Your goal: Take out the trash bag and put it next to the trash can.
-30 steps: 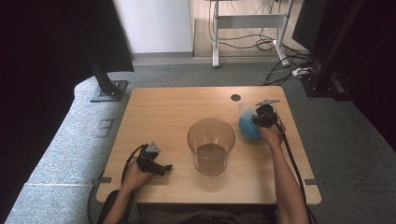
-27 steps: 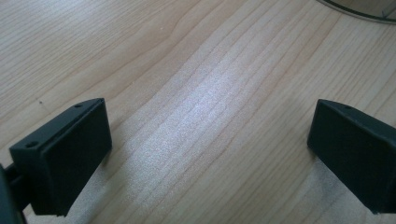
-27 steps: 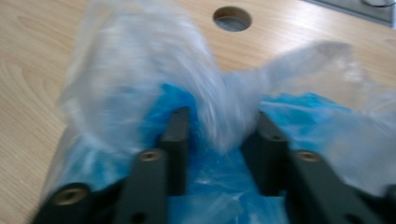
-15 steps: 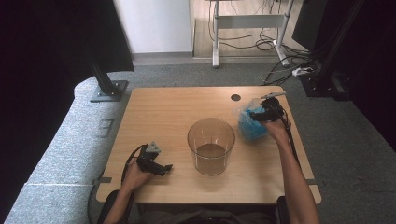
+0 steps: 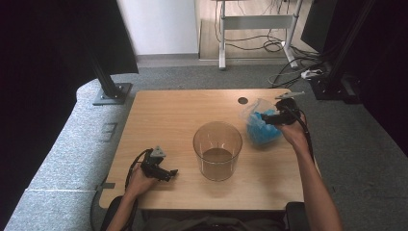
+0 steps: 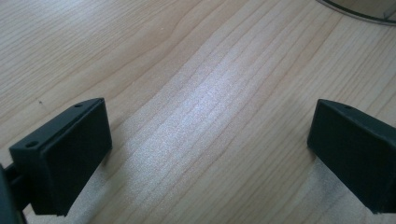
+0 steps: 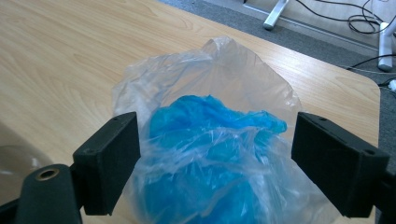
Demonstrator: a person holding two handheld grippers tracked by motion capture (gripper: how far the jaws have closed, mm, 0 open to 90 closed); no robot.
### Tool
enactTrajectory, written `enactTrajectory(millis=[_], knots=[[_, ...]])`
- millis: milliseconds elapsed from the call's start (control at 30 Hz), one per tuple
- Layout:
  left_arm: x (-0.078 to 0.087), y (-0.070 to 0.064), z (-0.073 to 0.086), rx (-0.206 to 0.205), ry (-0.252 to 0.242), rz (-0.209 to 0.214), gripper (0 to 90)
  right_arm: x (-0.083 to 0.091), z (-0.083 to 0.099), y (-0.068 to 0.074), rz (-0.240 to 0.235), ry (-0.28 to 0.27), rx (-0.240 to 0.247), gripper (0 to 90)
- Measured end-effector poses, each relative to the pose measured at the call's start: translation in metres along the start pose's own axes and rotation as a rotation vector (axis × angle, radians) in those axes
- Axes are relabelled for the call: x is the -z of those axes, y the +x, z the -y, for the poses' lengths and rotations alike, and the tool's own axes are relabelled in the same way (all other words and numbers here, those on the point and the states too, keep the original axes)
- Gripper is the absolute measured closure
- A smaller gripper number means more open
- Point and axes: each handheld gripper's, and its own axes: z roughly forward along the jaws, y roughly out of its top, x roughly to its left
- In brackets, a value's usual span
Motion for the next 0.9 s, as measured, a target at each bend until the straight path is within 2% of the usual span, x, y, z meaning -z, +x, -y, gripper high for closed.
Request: enactTrajectory(millis=[167, 400, 500, 900], knots=[[0.0, 0.0, 0.0, 0.002, -0.002, 0.0, 0.0, 0.015, 0.004, 0.0, -0.024, 0.004, 0.006, 13.7], [0.0, 0.0, 0.0, 0.001, 0.0, -0.001, 0.0, 0.033, 0.013, 0.001, -0.052, -0.017, 0.005, 12.3], [0.0, 0.0, 0.0, 0.001, 0.0, -0.001, 0.0, 0.038, 0.018, 0.003, -0.041, -0.014, 0.01, 3.9], [0.0, 0.0, 0.0, 0.004, -0.001, -0.001, 0.0, 0.056, 0.046, 0.006, -0.046, -0.018, 0.024, 1.4]])
